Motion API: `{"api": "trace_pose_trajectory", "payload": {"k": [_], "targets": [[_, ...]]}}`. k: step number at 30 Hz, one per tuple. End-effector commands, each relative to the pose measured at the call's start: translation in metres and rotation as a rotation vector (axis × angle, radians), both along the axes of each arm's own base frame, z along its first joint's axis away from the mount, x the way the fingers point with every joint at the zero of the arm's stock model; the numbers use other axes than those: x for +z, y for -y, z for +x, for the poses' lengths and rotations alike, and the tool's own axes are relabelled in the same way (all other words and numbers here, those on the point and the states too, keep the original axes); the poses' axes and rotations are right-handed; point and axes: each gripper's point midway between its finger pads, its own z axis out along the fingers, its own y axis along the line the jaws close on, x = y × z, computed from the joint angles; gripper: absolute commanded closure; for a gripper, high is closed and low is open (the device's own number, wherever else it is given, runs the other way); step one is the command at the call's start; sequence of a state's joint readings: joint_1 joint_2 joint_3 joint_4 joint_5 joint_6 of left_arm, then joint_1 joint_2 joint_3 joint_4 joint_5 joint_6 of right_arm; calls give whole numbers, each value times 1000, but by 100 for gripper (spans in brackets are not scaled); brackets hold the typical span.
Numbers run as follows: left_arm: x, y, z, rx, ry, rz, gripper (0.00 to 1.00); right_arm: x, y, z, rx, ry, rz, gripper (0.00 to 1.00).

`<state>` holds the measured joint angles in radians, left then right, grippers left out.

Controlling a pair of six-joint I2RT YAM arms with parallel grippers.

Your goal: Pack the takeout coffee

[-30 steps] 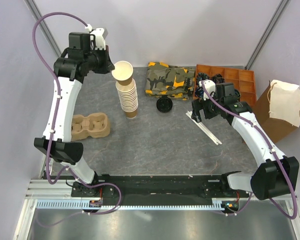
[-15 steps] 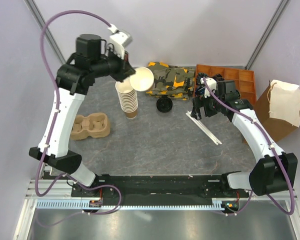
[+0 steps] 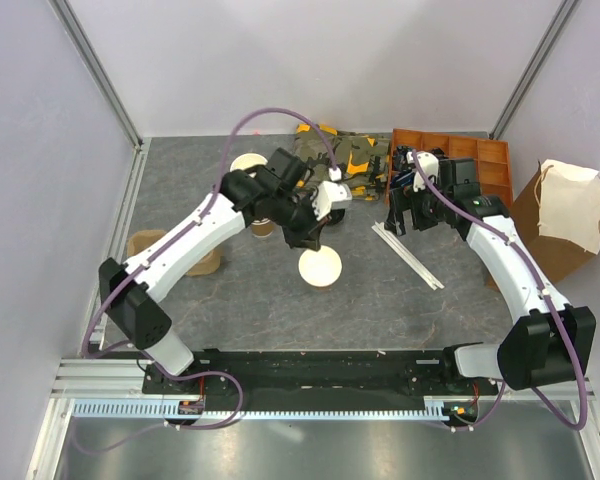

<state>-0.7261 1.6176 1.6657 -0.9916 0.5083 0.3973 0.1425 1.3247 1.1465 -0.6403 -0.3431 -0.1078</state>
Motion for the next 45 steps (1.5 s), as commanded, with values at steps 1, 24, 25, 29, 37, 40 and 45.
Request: {"api": "trace_pose_trajectory", "payload": {"k": [1,24,25,29,37,40,45], "targets": [[-21,24,-6,-118,56,-28,91,17,-1,11,-25,51,29,2],[-108,59,2,-102,-35,3,86,13,-2,5,-39,35,113,2],[-110,58,0,-105,-41,6,85,13,-1,5,-39,32,114,2],[-118,55,-3,-111,-52,20,81,13,-3,7,-31,29,120,2],[-117,55,4,-87,-30,26,68,13,-5,8,-25,20,127,2],[-102,55,11,-69,-2,5,55,14,-7,9,-16,19,134,2],[-11,54,13,-42,65,-133,16,13,-12,20,-2,7,156,2]]}}
